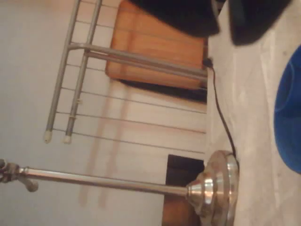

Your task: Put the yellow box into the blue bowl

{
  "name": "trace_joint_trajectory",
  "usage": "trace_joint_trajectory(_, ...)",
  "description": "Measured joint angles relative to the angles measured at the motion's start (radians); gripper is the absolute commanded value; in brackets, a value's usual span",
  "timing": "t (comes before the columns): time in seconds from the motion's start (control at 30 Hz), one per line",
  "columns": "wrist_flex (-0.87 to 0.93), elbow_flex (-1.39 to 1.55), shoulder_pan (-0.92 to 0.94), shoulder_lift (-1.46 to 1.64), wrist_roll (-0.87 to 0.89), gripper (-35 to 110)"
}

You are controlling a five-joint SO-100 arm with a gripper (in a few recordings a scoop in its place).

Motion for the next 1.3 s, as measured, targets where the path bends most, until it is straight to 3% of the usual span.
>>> trace_joint_trajectory(1.0,0.000,0.000,0.000,-0.009,0.000,1)
trace_joint_trajectory(1.3,0.000,-0.003,-0.005,-0.316,-0.216,0)
